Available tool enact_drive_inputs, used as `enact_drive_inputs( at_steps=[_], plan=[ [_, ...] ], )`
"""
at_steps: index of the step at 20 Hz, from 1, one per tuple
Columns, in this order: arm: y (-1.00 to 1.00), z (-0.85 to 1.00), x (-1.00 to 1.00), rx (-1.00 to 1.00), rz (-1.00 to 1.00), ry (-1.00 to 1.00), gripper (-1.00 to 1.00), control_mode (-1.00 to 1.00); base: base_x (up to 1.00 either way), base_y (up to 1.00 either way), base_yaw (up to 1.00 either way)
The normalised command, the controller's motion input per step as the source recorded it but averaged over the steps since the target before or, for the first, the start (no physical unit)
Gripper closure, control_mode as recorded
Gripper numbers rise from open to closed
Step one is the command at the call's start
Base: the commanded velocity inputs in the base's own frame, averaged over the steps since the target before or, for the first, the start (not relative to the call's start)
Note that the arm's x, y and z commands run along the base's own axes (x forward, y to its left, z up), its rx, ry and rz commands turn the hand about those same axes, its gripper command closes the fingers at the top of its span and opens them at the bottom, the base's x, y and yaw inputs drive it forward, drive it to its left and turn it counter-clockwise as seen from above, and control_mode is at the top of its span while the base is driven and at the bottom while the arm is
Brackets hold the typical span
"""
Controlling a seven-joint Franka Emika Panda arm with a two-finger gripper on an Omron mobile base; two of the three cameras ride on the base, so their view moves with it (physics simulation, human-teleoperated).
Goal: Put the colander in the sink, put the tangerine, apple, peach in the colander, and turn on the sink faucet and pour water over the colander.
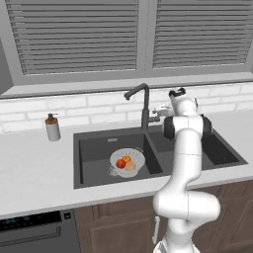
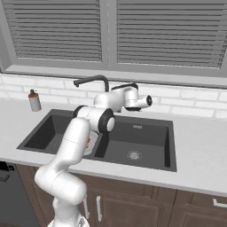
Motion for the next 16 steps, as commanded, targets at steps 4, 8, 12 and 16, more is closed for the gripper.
enact_drive_inputs(
  at_steps=[4,8,12,16],
  plan=[
    [-0.41,-0.07,0.18,0.00,-0.14,0.07,1.00,-1.00,0.00,0.00,0.00],
    [-0.71,-0.02,0.10,0.00,-0.13,0.06,1.00,-1.00,0.00,0.00,0.00],
    [-0.86,0.00,0.08,0.00,-0.12,0.06,1.00,-1.00,0.00,0.00,0.00],
    [-0.98,0.00,0.01,0.00,-0.12,0.01,1.00,-1.00,0.00,0.00,0.00]
  ],
)
